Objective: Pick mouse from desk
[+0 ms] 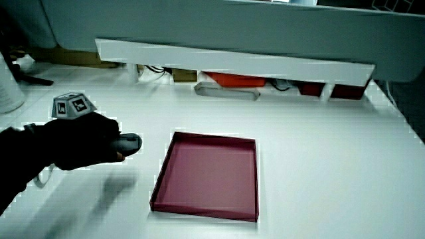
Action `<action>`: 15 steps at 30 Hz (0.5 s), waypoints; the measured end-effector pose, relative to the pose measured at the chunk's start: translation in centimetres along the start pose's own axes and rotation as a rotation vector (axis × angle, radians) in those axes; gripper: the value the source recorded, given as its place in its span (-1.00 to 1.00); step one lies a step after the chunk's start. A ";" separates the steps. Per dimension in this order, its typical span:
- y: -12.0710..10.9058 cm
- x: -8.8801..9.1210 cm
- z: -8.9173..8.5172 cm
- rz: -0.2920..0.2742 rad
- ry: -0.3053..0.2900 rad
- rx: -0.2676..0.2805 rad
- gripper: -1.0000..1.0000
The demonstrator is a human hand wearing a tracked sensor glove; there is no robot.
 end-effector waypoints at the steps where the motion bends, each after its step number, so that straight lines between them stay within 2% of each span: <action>1: 0.0 0.0 -0.1 0.000 -0.011 0.003 0.00; 2: -0.1 0.1 0.0 0.003 -0.006 -0.002 0.00; 7: 0.0 0.2 -0.2 -0.007 0.003 0.030 0.26; 15: 0.2 -0.1 -0.2 -0.018 -0.028 0.065 0.68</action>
